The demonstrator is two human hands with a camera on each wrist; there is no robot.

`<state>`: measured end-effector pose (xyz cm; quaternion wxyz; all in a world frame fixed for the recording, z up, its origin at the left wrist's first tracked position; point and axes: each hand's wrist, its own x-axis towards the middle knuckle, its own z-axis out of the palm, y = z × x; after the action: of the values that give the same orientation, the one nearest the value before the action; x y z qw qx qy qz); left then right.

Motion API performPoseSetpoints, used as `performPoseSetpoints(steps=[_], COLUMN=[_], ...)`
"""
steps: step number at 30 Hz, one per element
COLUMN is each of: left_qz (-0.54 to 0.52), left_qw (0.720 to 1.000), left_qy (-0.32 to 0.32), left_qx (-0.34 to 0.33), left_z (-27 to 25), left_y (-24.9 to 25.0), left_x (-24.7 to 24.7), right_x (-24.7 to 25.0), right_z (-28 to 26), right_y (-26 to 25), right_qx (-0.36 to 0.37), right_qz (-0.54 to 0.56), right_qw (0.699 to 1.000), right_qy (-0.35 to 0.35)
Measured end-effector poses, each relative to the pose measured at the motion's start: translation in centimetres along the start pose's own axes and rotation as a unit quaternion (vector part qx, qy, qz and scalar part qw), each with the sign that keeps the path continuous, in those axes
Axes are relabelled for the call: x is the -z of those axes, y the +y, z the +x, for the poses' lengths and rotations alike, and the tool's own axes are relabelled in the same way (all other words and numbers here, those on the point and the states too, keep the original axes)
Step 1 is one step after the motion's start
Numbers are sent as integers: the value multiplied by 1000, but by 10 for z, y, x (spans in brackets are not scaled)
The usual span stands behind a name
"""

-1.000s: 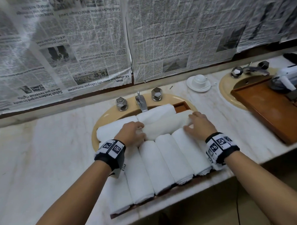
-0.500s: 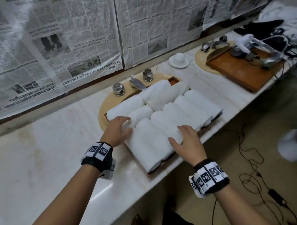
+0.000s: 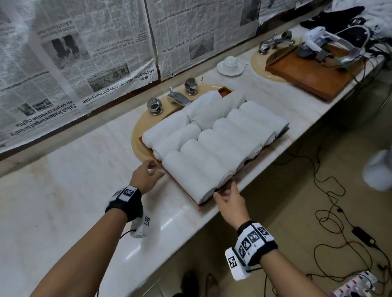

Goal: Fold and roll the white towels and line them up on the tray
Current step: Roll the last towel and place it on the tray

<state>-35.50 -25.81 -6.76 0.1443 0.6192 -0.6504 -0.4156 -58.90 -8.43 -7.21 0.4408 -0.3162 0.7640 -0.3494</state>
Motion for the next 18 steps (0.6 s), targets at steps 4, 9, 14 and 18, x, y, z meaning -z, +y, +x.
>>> performPoseSetpoints(steps=[4, 9, 14, 18], left_qz=[-155, -271, -308, -326], left_qw=[985, 958, 948, 939], left_qy=[-39, -62, -62, -92], left_qx=[62, 65, 56, 60], left_z=[20, 11, 6, -5], left_y=[-17, -3, -14, -33], left_x=[-11, -13, -13, -3], right_x=[-11, -18, -27, -35], right_z=[8, 15, 12, -4], right_y=[8, 10, 10, 26], right_qx=[-25, -45, -38, -32], right_qz=[147, 289, 259, 242], right_qw=[989, 956, 965, 969], right_qy=[11, 20, 31, 47])
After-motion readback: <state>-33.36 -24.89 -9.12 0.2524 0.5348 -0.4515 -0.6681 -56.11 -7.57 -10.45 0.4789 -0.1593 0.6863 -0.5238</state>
